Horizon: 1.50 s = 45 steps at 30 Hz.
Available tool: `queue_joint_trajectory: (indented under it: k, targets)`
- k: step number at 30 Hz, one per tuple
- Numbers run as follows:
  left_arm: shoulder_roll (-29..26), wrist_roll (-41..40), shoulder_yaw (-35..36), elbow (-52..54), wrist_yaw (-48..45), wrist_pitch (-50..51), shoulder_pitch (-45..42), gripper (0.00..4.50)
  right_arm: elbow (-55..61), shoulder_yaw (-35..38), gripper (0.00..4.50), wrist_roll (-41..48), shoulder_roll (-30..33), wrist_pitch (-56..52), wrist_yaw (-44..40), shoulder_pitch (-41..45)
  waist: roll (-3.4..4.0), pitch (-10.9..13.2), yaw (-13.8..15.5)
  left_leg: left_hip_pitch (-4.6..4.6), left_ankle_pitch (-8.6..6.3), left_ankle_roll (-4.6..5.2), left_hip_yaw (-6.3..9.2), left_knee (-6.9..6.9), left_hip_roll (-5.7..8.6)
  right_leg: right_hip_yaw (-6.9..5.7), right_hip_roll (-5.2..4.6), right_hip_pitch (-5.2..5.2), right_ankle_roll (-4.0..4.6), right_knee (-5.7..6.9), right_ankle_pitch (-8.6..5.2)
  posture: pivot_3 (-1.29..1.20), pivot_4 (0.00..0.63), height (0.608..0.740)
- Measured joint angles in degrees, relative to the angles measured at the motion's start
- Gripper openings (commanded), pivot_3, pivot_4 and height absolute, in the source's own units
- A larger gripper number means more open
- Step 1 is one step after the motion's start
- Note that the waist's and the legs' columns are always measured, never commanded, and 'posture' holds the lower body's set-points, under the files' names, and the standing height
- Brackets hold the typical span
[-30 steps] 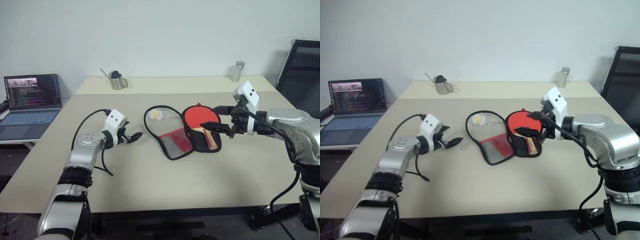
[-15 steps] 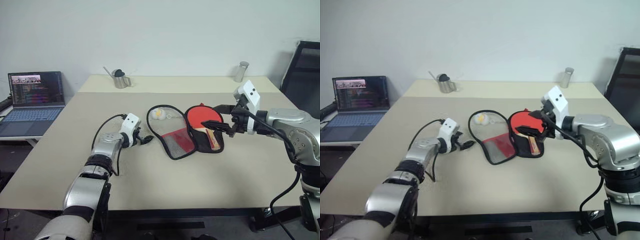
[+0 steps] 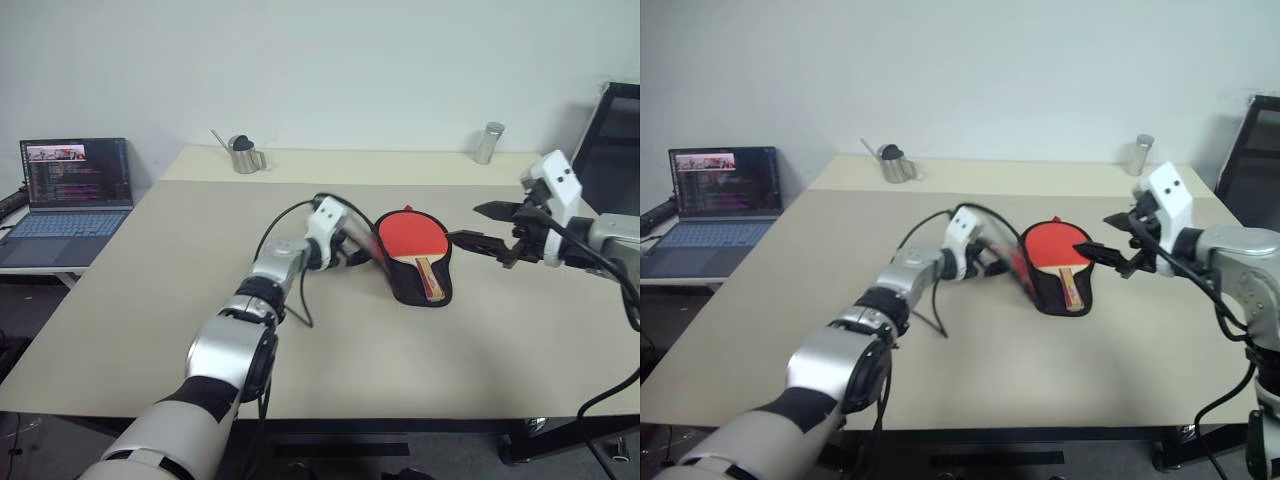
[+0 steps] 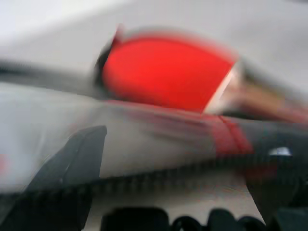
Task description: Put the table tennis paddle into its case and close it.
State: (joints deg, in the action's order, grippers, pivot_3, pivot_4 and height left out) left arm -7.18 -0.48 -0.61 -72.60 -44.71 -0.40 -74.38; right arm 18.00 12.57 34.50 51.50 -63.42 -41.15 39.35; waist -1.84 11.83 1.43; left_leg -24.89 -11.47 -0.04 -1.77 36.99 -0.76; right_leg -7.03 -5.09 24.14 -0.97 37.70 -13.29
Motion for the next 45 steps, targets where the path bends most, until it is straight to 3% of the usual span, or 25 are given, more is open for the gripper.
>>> queue_joint_trajectory:
  k: [9, 14, 18, 24, 29, 37, 45]
  targets:
    - [7.0, 1.9, -0.2, -2.8, 2.5, -0.4, -1.3, 4.5, 5.4, 5.6, 4.44, 2.5, 2.2, -5.0, 3.0, -6.8, -0.01, 0.0, -0.6, 0.1, -0.01, 0.01, 0.09, 0.01, -0.09, 0.05, 0.03, 0.02, 0.0, 0.09, 0.0, 0.0, 0.15, 0.74]
    - [6.0, 2.1, 0.2, -2.9, 1.9, -0.6, -1.3, 4.5, 5.8, 6.1, 4.44, 2.9, 1.8, -5.8, 4.9, -7.1, -0.01, 0.0, -0.7, 0.1, -0.01, 0.02, 0.09, 0.0, -0.06, 0.08, 0.03, 0.02, 0.0, 0.06, 0.0, 0.0, 0.15, 0.74]
    - [2.0, 1.3, 1.8, -2.6, -1.8, -1.5, -1.2, 4.5, 2.9, 3.9, 4.44, 2.6, -1.0, -4.8, 5.6, -6.5, -0.01, 0.0, -1.0, 0.11, -0.01, 0.02, 0.08, 0.01, -0.08, 0.08, 0.04, 0.02, 0.0, 0.09, 0.0, 0.0, 0.15, 0.74]
    - [-6.4, -3.0, 4.8, 4.9, -13.4, -2.1, 4.0, 4.5, -10.0, -3.7, 4.44, -2.5, -6.2, 0.8, 6.8, -4.1, 0.01, 0.0, -1.4, 0.13, 0.0, 0.02, 0.04, 0.01, -0.06, 0.11, 0.04, 0.03, 0.01, 0.14, 0.01, 0.0, 0.15, 0.74]
    - [-11.9, -8.2, 5.5, 23.5, -21.3, 6.2, 16.5, 4.5, -23.6, -6.3, 4.44, -7.1, -11.7, 5.7, 8.6, 1.6, 0.03, 0.0, -1.6, 0.13, 0.01, 0.01, -0.04, 0.01, -0.06, 0.13, 0.05, 0.03, 0.27, 0.19, 0.16, 0.0, 0.15, 0.74]
    - [-17.3, -13.3, 6.3, 47.0, -17.1, 18.5, 27.3, 4.5, -43.8, -9.3, 4.44, -13.7, -19.1, 15.3, 9.5, 9.2, 0.04, 0.0, -1.3, 0.15, 0.01, 0.01, 0.01, 0.09, -0.03, 0.16, 0.04, -0.01, 0.18, 0.27, 0.12, 0.0, 0.15, 0.74]
    - [-18.2, -15.5, 6.2, 53.5, -13.3, 23.3, 29.8, 4.5, -65.3, -9.4, 4.44, -19.5, -23.8, 27.7, 9.4, 15.7, 0.04, 0.0, -1.5, 0.15, 0.02, 0.01, -0.08, 0.06, -0.05, 0.17, 0.05, 0.0, 0.27, 0.27, 0.18, 0.0, 0.15, 0.74]
